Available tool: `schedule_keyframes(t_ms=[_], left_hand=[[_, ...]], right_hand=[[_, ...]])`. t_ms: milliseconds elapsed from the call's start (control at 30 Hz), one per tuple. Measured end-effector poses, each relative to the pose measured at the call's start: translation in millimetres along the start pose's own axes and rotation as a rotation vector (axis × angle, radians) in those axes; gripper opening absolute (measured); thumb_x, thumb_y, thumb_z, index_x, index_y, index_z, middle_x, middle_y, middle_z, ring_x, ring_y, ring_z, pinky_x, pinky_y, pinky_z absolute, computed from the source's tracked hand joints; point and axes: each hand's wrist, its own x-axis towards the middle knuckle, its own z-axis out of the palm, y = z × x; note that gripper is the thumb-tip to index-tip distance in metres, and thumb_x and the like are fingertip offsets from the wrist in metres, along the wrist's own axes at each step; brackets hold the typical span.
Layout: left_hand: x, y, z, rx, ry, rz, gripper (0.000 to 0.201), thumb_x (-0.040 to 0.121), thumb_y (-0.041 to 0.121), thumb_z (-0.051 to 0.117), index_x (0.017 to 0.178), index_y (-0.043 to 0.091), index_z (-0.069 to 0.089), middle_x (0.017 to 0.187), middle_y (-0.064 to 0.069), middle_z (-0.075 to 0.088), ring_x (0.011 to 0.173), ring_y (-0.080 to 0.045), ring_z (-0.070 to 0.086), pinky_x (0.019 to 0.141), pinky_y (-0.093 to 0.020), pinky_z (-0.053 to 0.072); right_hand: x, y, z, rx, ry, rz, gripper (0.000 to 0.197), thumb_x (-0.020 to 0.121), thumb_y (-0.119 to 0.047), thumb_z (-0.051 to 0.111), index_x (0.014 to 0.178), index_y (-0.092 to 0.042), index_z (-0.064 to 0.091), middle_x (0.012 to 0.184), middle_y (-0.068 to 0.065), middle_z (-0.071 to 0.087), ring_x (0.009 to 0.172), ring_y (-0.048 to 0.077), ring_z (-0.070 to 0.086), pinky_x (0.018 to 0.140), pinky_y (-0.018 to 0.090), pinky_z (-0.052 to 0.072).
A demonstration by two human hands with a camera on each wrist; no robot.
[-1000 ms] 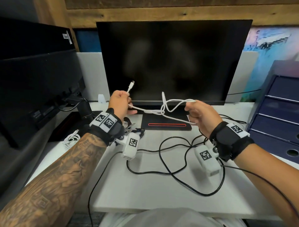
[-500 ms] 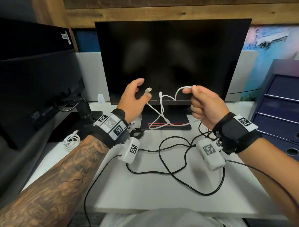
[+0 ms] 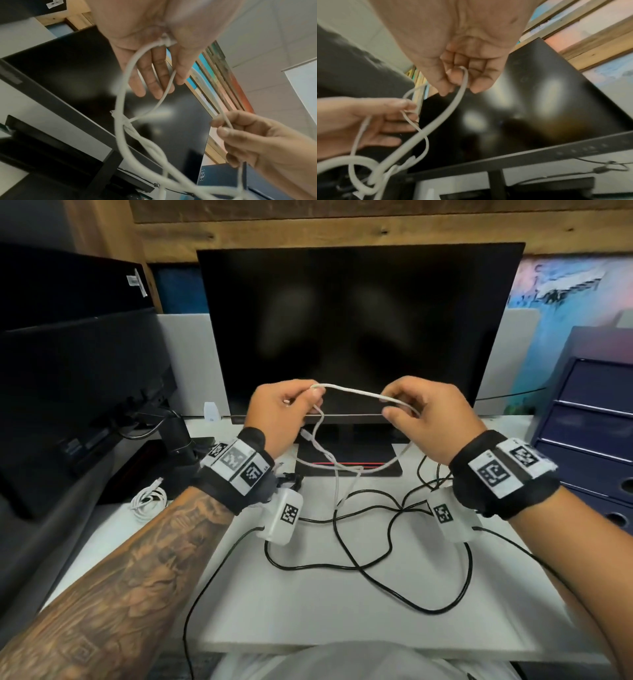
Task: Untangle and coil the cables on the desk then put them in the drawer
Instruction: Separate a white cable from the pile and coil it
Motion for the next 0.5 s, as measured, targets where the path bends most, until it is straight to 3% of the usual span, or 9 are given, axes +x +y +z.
schedule_keyframes(t_ms=[100, 200, 267, 333, 400, 433, 500], left_hand=[[0, -3, 1, -0.035, 0.021, -0.05, 0.017, 0.097, 0.02, 0.062, 0.104, 0.015, 0.076, 0.088, 0.0, 0.076, 0.086, -0.012, 0.073, 0.077, -0.04, 0.062], [6, -6, -7, -0.19, 0.098, -0.143, 0.017, 0.099, 0.02, 0.058, 0.106, 0.016, 0.074, 0.09, -0.005, 0.077, 0.089, -0.016, 0.074, 0.079, -0.04, 0.061], [12, -15, -15, -0.252, 0.142, -0.175, 0.017, 0.101, 0.022, 0.056, 0.106, 0.018, 0.072, 0.084, -0.003, 0.076, 0.09, -0.017, 0.074, 0.085, -0.037, 0.059], [14, -23, -18, -0.343, 0.144, -0.216, 0.017, 0.101, 0.023, 0.055, 0.106, 0.017, 0.071, 0.066, 0.003, 0.067, 0.075, -0.019, 0.071, 0.085, -0.039, 0.058], [14, -29, -19, -0.469, 0.147, -0.275, 0.018, 0.101, 0.022, 0.055, 0.107, 0.015, 0.07, 0.056, 0.007, 0.046, 0.055, -0.012, 0.05, 0.074, -0.038, 0.059], [15, -31, -21, -0.496, 0.164, -0.297, 0.019, 0.101, 0.022, 0.056, 0.11, 0.014, 0.07, 0.056, 0.008, 0.039, 0.052, -0.009, 0.039, 0.062, -0.033, 0.057], [18, -34, -31, -0.403, 0.201, -0.272, 0.022, 0.1, 0.024, 0.058, 0.115, 0.014, 0.071, 0.057, 0.008, 0.036, 0.05, -0.008, 0.031, 0.045, -0.023, 0.037]], right_hand=[[-1, 20, 15, -0.151, 0.034, 0.033, 0.009, 0.093, -0.02, 0.065, 0.099, -0.027, 0.067, 0.084, -0.008, 0.064, 0.077, 0.014, 0.06, 0.071, 0.03, 0.05], [-5, 49, 28, -0.148, -0.085, 0.201, 0.008, 0.096, -0.025, 0.062, 0.096, -0.022, 0.069, 0.091, 0.001, 0.065, 0.083, 0.021, 0.061, 0.075, 0.035, 0.052], [-7, 62, 33, 0.199, -0.12, 0.396, 0.017, 0.099, -0.027, 0.061, 0.094, -0.015, 0.072, 0.091, 0.009, 0.071, 0.088, 0.025, 0.067, 0.08, 0.038, 0.059], [-7, 62, 35, 0.691, -0.132, 0.557, 0.02, 0.102, -0.022, 0.056, 0.099, -0.008, 0.071, 0.086, 0.008, 0.072, 0.088, 0.023, 0.069, 0.081, 0.036, 0.061], [-4, 60, 34, 0.997, -0.121, 0.61, 0.021, 0.105, -0.019, 0.05, 0.103, -0.006, 0.067, 0.069, 0.004, 0.06, 0.072, 0.018, 0.064, 0.075, 0.033, 0.06], [-3, 59, 32, 1.043, -0.103, 0.615, 0.021, 0.105, -0.019, 0.05, 0.103, -0.007, 0.066, 0.061, 0.001, 0.05, 0.062, 0.015, 0.057, 0.071, 0.031, 0.057], [-4, 63, 30, 0.959, -0.058, 0.616, 0.021, 0.103, -0.025, 0.054, 0.1, -0.01, 0.068, 0.057, -0.004, 0.035, 0.052, 0.012, 0.04, 0.067, 0.028, 0.051]])
